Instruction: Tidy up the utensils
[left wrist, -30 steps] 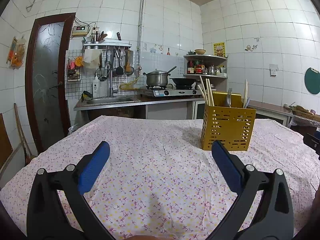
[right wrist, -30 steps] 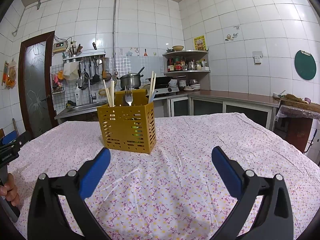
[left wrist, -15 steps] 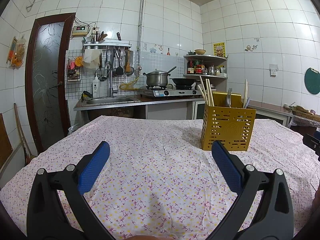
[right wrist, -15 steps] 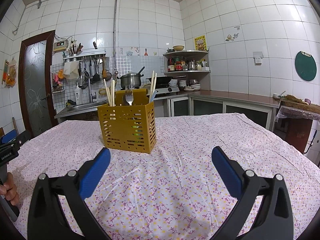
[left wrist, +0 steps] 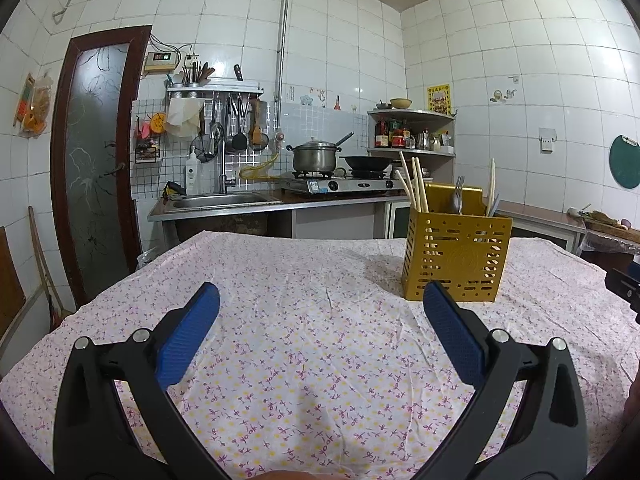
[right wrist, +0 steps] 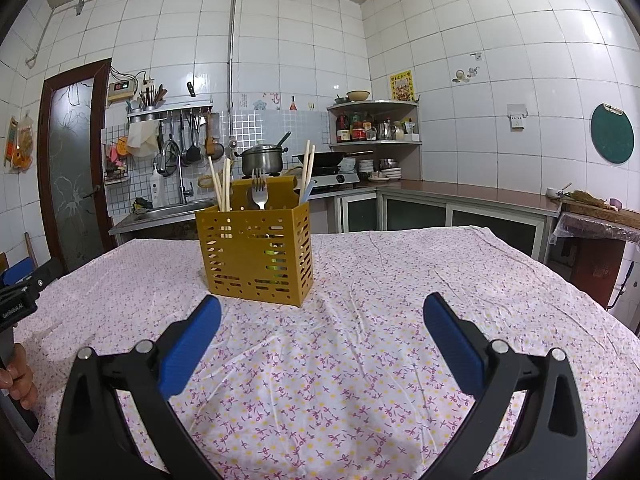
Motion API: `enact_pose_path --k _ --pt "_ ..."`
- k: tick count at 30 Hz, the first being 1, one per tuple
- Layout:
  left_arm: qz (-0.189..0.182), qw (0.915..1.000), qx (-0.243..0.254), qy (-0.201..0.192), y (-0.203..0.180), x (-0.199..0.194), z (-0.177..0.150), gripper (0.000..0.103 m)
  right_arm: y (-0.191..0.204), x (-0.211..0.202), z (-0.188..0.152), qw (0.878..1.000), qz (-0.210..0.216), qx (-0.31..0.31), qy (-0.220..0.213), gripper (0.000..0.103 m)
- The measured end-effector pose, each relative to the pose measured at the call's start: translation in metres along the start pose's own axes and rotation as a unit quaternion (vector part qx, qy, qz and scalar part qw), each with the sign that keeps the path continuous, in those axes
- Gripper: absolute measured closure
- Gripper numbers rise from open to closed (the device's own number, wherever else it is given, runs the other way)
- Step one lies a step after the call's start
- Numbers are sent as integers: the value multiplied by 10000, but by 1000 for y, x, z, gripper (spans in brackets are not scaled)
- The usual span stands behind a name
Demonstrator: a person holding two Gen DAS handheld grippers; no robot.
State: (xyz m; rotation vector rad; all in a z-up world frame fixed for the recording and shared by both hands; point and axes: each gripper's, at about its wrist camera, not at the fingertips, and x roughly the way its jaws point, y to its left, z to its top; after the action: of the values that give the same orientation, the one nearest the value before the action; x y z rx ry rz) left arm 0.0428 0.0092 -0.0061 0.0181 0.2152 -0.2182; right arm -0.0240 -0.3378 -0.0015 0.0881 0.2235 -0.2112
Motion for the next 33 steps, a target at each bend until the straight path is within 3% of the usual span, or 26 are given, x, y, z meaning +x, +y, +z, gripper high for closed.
enact_pose_path --k 14,26,33 --pt "135 9998 163 -50 -6 -4 0 5 0 -3 1 9999 -19 83 -61 4" --pt "217 9985 459 196 -18 6 -1 5 -1 -4 2 9999 2 94 -36 4" --pt "181 9990 381 117 -15 3 1 5 0 -5 3 10000 3 53 -26 4"
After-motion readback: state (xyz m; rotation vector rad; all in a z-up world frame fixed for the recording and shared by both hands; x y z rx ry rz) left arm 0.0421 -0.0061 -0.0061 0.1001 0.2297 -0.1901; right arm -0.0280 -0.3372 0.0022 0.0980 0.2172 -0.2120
